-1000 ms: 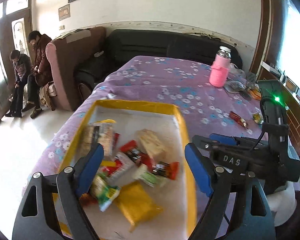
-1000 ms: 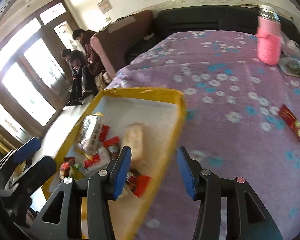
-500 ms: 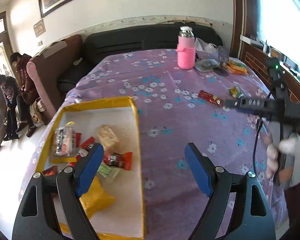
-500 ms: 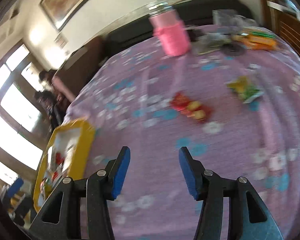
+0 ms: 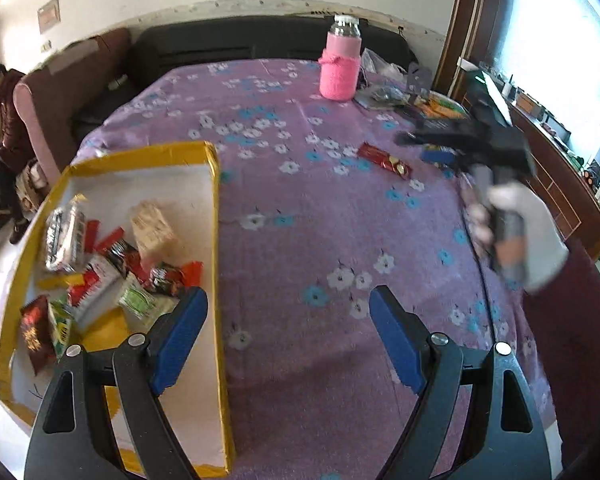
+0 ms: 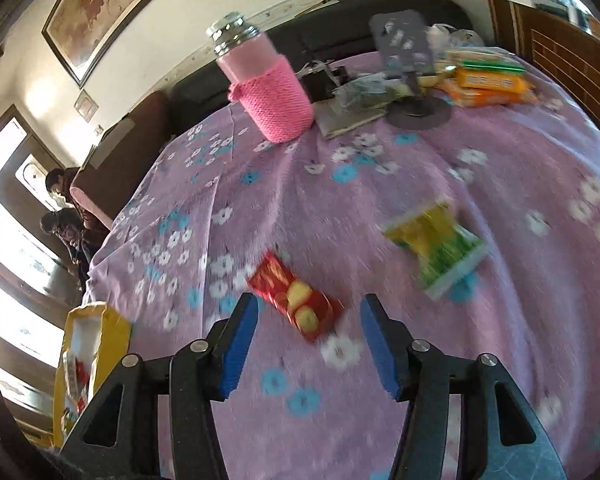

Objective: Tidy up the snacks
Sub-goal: 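Grasp the red Golden Crown candy with the right gripper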

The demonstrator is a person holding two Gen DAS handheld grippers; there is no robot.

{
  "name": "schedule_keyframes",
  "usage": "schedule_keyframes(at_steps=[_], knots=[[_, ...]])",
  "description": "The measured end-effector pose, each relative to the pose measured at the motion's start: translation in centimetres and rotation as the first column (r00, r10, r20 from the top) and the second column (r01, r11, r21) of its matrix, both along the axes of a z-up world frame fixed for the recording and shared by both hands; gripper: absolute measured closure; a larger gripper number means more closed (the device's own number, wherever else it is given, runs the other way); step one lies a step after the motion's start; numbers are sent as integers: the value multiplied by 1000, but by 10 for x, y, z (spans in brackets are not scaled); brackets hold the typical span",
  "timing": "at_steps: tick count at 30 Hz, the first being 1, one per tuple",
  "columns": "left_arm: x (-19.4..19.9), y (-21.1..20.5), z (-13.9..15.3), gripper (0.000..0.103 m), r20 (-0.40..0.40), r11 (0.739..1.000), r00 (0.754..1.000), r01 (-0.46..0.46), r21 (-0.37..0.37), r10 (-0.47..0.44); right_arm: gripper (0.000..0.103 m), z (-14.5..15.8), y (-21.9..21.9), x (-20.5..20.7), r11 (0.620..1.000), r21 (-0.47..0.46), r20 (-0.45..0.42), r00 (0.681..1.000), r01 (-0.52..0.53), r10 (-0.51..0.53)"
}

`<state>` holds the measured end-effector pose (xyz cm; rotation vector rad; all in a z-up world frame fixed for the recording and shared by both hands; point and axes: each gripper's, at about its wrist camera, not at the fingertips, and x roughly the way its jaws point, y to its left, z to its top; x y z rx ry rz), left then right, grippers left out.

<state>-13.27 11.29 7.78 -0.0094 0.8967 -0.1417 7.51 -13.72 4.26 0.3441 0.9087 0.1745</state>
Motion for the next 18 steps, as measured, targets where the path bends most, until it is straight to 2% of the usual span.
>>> schedule_keyframes(at_steps=[4,9,10,11,12,13,18], knots=[[0,1,-8,19,-26,1000,1000,15,-1,-15,43,-12,25,29,997,-80,-19,1000,-24,22],[2,7,-14,19,-47,1000,999,12,-27,-13,42,-26,62,39,949,-302,-36,996,-87,79],[2,8,-15,19,-49,999,999,10,-31,-11,45,-27,66,36,941,-327,-39,996,-87,79],[2,9,-16,19,-51,999,999,8,-36,-10,52,-26,69,32,936,-341,-35,996,-84,77],[3,11,-16,19,-55,999,998,7,-46,-10,68,-26,71,26,935,-345,-35,996,-83,76],[3,11,-17,19,-57,999,998,8,-54,-12,75,-25,73,21,938,-335,-45,996,-88,77],[1,9,-17,19,-57,997,998,25,-68,-29,75,-25,83,-17,961,-245,-95,990,-126,105]])
